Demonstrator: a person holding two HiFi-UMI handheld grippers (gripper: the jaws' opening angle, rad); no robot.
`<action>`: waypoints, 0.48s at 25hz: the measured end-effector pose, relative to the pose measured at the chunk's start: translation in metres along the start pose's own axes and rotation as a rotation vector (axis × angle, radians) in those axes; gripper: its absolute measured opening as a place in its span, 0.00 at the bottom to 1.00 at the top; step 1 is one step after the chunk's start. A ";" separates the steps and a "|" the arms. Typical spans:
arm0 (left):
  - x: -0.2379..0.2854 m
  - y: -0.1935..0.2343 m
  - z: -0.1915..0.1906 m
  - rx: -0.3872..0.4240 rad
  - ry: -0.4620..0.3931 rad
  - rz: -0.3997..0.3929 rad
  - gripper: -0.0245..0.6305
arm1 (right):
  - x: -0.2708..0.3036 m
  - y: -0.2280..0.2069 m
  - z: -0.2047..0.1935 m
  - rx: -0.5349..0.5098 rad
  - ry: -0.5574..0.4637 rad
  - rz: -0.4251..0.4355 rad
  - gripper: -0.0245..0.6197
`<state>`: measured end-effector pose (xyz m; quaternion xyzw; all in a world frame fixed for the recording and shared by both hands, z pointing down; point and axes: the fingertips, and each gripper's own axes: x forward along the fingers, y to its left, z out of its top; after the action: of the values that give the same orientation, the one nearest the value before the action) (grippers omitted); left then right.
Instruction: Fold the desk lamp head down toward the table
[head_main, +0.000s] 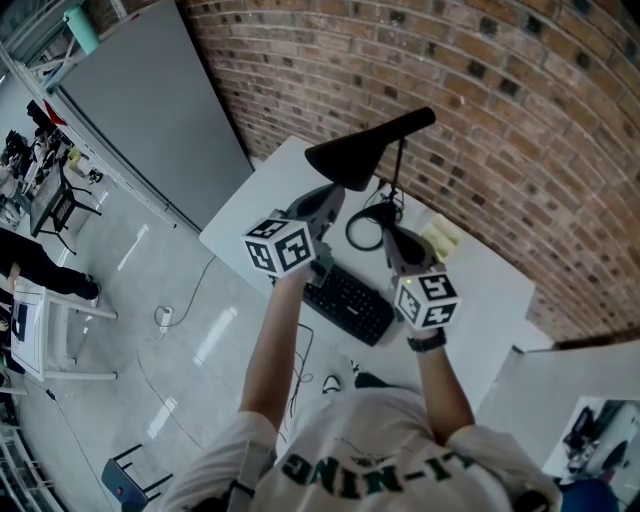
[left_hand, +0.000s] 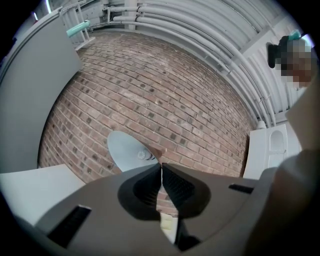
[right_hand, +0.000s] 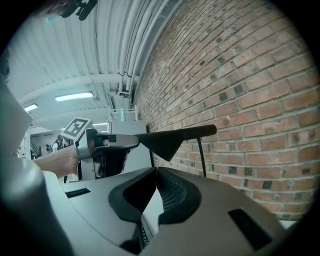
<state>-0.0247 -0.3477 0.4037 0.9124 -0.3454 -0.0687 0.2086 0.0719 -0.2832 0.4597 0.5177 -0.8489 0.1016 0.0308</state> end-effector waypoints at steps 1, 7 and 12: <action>0.000 0.001 -0.002 -0.004 0.002 0.001 0.05 | 0.000 -0.001 -0.001 0.001 0.002 -0.001 0.05; 0.001 0.008 -0.017 -0.027 0.016 0.001 0.04 | 0.002 -0.003 -0.005 -0.001 0.014 -0.005 0.05; 0.003 0.013 -0.032 -0.044 0.031 0.004 0.05 | 0.004 -0.004 -0.014 0.008 0.027 -0.003 0.05</action>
<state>-0.0220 -0.3476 0.4379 0.9078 -0.3425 -0.0617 0.2340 0.0730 -0.2857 0.4741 0.5177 -0.8472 0.1119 0.0406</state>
